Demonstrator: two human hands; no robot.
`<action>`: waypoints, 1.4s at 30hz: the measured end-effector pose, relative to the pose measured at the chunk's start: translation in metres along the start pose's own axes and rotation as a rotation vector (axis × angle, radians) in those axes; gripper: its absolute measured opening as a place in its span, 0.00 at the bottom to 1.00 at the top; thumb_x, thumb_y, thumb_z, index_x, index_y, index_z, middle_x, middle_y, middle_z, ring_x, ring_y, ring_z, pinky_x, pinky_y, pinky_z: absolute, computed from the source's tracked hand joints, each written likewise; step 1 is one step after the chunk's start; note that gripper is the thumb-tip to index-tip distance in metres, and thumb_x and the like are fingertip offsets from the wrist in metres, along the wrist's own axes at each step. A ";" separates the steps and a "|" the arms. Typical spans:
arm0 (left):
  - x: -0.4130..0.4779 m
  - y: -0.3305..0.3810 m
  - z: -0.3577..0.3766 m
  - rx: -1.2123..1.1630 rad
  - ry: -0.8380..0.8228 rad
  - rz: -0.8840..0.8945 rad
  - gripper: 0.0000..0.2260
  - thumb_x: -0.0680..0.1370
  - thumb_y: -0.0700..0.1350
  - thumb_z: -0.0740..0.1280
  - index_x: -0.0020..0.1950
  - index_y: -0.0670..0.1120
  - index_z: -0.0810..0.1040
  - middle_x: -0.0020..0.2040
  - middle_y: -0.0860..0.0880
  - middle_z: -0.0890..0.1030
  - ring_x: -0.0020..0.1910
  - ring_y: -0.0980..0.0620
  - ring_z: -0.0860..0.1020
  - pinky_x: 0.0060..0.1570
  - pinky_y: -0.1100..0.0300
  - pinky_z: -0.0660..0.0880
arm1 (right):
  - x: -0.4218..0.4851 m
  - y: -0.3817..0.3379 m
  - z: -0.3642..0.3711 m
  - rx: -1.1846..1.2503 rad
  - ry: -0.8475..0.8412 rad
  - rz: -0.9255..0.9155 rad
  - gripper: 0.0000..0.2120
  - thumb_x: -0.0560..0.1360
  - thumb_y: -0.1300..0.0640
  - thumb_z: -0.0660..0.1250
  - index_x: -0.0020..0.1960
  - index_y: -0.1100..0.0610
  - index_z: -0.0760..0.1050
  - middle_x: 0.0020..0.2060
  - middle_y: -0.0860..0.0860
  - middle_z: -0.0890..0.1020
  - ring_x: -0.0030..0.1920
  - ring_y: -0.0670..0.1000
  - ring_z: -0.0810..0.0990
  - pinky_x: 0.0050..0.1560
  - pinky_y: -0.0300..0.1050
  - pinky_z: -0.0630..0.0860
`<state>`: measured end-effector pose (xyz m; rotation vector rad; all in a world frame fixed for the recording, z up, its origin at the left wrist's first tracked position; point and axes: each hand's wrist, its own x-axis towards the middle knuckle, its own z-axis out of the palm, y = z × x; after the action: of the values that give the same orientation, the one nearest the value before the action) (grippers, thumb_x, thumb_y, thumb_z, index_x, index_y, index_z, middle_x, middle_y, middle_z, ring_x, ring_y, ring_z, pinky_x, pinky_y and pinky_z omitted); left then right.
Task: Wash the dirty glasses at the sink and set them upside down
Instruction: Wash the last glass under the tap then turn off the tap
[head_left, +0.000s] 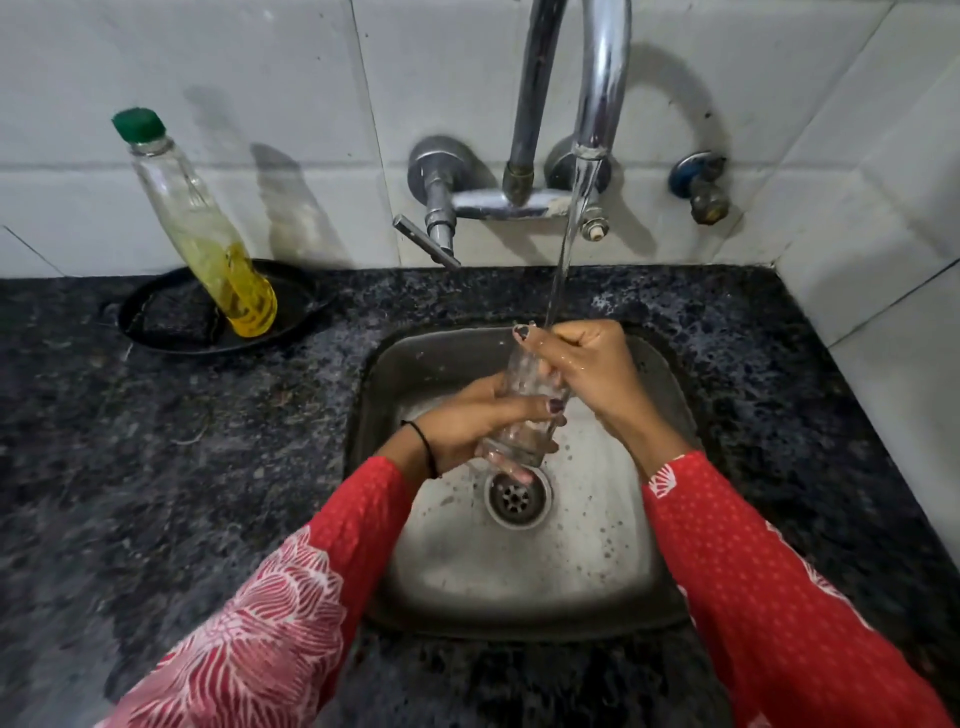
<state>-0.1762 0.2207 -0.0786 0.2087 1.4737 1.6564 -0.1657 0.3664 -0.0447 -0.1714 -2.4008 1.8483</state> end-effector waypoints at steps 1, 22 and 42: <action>0.002 -0.002 0.001 0.059 0.053 0.012 0.20 0.72 0.43 0.73 0.62 0.45 0.73 0.51 0.44 0.81 0.46 0.45 0.81 0.39 0.51 0.81 | -0.001 -0.002 0.000 -0.035 -0.011 0.003 0.16 0.74 0.60 0.69 0.28 0.60 0.75 0.20 0.46 0.75 0.22 0.40 0.70 0.27 0.34 0.68; 0.011 -0.031 0.017 -0.579 0.384 0.264 0.11 0.78 0.38 0.63 0.60 0.45 0.76 0.51 0.48 0.79 0.50 0.52 0.76 0.57 0.55 0.72 | -0.029 0.029 0.005 0.006 0.472 0.037 0.07 0.75 0.60 0.68 0.41 0.58 0.84 0.48 0.51 0.82 0.50 0.45 0.78 0.52 0.34 0.72; -0.005 -0.015 0.023 -0.553 0.375 0.073 0.26 0.79 0.63 0.52 0.62 0.46 0.74 0.43 0.47 0.79 0.36 0.50 0.76 0.29 0.59 0.75 | 0.004 0.026 0.015 0.842 0.285 0.320 0.07 0.72 0.63 0.69 0.37 0.55 0.76 0.28 0.46 0.80 0.31 0.44 0.78 0.36 0.38 0.76</action>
<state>-0.1512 0.2325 -0.0829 -0.3759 1.2108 2.1757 -0.1711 0.3589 -0.0739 -0.6970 -1.3143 2.5721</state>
